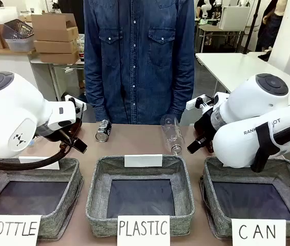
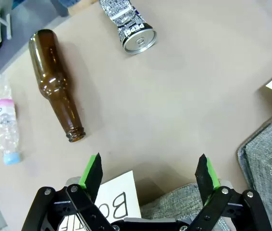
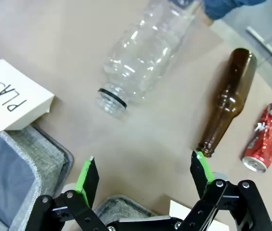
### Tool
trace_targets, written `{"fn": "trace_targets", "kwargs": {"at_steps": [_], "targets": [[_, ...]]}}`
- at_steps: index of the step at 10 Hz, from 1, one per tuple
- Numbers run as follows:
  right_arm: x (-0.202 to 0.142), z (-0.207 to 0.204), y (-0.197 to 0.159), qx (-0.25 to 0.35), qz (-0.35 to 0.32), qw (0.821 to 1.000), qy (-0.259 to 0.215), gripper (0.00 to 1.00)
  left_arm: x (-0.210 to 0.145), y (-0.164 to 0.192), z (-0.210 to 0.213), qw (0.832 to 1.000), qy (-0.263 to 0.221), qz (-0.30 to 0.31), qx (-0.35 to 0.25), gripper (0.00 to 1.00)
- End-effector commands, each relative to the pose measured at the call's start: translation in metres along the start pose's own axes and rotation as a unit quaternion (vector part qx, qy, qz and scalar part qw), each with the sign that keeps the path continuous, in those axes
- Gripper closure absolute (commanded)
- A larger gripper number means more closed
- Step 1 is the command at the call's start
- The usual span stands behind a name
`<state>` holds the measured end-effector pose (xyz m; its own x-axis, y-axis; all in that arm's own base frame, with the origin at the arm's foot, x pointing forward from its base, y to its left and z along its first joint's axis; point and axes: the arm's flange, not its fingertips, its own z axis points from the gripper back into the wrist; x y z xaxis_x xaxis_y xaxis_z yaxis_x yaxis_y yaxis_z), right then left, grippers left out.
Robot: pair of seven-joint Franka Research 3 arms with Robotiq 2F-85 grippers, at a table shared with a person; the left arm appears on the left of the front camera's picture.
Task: Sort the can waste into the basket.
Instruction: Pick up the can waste from the table and place it in the right Fabric basket.
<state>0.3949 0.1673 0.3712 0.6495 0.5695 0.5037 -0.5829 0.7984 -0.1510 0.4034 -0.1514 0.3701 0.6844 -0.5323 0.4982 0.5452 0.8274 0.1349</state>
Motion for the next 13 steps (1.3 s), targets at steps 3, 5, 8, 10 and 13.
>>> {"fn": "trace_targets", "kwargs": {"at_steps": [3,5,8,10,13], "targets": [[0.000,0.000,0.000,0.000,0.000,1.000,0.000,0.00,0.000,0.000,0.000,1.000,0.000,0.000,0.000,0.00],[0.000,0.000,0.000,0.000,0.000,1.000,0.000,0.00,0.000,0.000,0.000,1.000,0.000,0.000,0.000,0.00],[0.000,0.000,0.000,0.000,0.000,1.000,0.000,0.00,0.000,0.000,0.000,1.000,0.000,0.000,0.000,0.00],[0.000,0.000,0.000,0.000,0.000,1.000,0.000,0.00,0.000,0.000,0.000,1.000,0.000,0.000,0.000,0.00],[0.016,0.085,-0.012,0.009,0.030,1.000,0.001,0.00,0.017,-0.008,0.087,0.998,0.012,0.055,-0.022,0.00]]}}
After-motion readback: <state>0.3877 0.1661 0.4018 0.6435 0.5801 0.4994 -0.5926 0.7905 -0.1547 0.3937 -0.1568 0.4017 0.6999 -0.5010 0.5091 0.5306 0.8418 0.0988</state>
